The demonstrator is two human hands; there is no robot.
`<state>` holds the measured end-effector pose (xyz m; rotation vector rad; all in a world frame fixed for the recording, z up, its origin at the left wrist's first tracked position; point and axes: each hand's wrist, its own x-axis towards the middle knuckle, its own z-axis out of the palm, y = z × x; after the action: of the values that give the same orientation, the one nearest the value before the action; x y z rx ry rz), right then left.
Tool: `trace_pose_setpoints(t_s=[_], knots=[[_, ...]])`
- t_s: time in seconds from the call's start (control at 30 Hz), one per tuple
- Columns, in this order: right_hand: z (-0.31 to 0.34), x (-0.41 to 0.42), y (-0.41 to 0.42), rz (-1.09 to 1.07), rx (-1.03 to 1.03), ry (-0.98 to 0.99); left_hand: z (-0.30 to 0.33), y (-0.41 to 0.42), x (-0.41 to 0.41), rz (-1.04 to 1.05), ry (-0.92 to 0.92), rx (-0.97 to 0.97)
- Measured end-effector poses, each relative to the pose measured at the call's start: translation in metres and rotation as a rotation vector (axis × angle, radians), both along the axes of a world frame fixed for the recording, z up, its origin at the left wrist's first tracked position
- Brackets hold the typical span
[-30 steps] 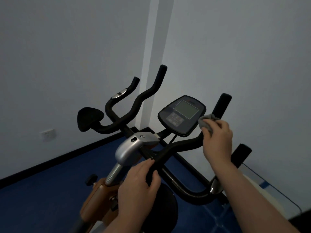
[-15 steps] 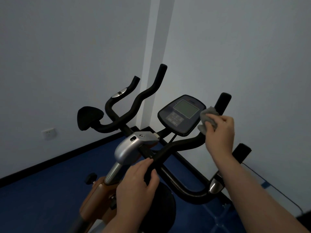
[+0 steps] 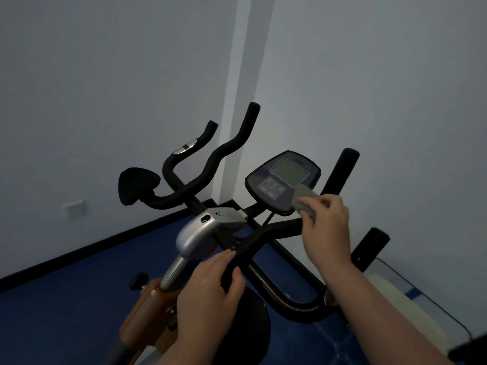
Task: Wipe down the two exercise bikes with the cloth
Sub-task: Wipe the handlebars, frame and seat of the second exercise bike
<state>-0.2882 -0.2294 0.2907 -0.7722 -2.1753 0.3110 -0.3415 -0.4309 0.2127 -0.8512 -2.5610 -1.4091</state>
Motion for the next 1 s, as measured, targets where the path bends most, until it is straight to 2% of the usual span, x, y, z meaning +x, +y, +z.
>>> trace_pose_setpoints(t_s=[0.1,0.2,0.3,0.37,0.53,0.67,0.8,1.0], knots=[[0.014,0.004,0.013,-0.040,-0.017,0.021,0.001,0.001,0.000,-0.002,0.002,-0.002],[0.007,0.011,0.012,-0.069,-0.142,0.043,0.001,0.000,0.000,0.003,0.003,-0.008],[-0.009,0.014,-0.004,-0.066,-0.265,0.221,0.003,0.000,0.000,0.011,0.006,-0.001],[-0.011,0.013,-0.011,-0.070,-0.310,0.266,0.004,0.000,0.000,0.013,0.006,-0.008],[0.000,0.017,-0.010,0.078,-0.262,0.107,0.003,0.000,0.000,0.000,0.001,-0.010],[0.004,0.017,-0.003,0.009,-0.302,0.113,0.004,-0.001,0.001,0.008,-0.003,0.011],[-0.016,0.010,-0.032,0.004,-0.290,0.199,0.004,0.000,0.001,0.011,0.008,0.000],[-0.008,0.004,-0.044,0.269,-0.239,0.054,0.001,0.000,0.000,0.009,0.003,-0.014]])
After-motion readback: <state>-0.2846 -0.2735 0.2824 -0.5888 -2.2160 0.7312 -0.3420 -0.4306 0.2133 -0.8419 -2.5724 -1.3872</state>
